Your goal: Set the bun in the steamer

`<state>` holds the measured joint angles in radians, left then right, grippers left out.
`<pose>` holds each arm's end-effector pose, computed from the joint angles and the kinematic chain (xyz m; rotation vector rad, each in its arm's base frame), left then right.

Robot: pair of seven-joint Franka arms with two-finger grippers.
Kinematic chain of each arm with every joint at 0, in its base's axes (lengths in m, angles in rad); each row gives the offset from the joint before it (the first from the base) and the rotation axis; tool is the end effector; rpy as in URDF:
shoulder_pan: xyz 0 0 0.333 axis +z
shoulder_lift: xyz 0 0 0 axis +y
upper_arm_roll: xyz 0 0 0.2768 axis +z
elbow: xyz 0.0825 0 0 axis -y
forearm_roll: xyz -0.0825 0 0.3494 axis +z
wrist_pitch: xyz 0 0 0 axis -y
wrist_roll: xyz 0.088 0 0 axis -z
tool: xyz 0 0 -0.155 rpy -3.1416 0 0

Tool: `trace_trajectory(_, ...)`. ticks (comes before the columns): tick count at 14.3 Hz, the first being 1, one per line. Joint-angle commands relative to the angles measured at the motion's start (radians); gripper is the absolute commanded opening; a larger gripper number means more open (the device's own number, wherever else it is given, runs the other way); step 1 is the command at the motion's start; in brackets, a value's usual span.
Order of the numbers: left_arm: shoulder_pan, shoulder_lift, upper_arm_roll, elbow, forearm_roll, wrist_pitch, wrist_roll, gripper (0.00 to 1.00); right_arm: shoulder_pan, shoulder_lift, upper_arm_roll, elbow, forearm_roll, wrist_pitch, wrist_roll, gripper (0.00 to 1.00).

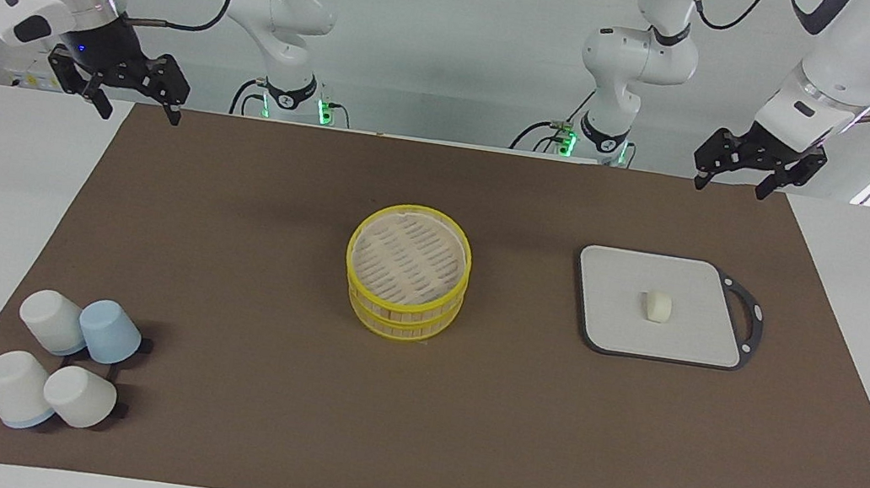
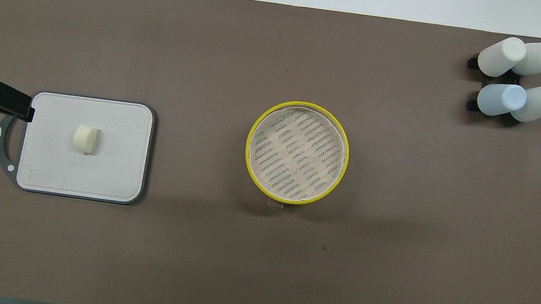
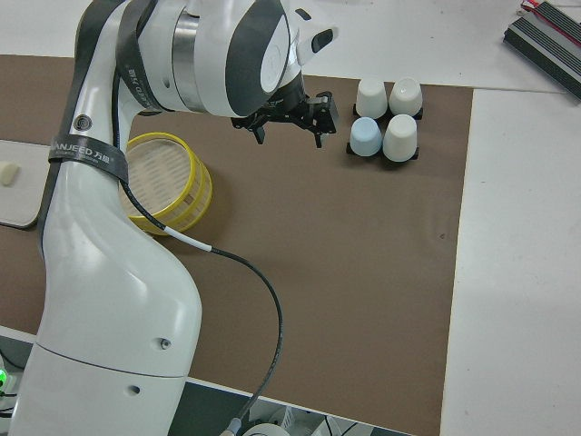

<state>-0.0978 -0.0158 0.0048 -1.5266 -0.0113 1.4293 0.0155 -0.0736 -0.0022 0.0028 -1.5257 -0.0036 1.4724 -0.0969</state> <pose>0.4947 -0.0480 0.5527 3.1261 -0.1715 -0.1282 0.5057 -0.0364 0.5496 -3.1396 -0.0406 0.0804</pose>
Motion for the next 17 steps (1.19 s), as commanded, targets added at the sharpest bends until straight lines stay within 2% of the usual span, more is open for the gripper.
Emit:
trace_trajectory(1,0.007,-0.032,0.0,-0.037,-0.012,-0.001,0.009,1.0,-0.012,-0.03,0.013,-0.042,0.016,-0.004,-0.006,1.0)
trace_trajectory(4,0.007,-0.038,0.0,-0.052,-0.012,0.003,0.012,1.0,-0.002,-0.038,0.037,-0.059,0.03,0.006,0.002,1.0)
trace_trajectory(6,0.007,-0.047,0.0,-0.075,-0.012,0.022,0.012,1.0,0.044,-0.039,0.042,-0.065,0.04,0.026,0.075,1.0)
trace_trajectory(8,0.009,-0.078,0.003,-0.147,-0.012,0.095,0.009,1.0,0.115,-0.035,0.042,-0.065,0.047,0.038,0.219,1.0)
trace_trajectory(11,0.029,-0.148,0.006,-0.303,-0.012,0.199,0.017,1.0,0.178,-0.025,0.042,-0.07,0.065,0.074,0.31,1.0)
trace_trajectory(14,0.04,-0.165,0.009,-0.395,-0.012,0.279,0.035,1.0,0.239,-0.025,0.042,-0.103,0.137,0.139,0.405,1.0)
trace_trajectory(17,0.079,-0.165,0.008,-0.472,-0.012,0.37,0.069,1.0,0.339,0.022,0.042,-0.108,0.137,0.206,0.521,1.0)
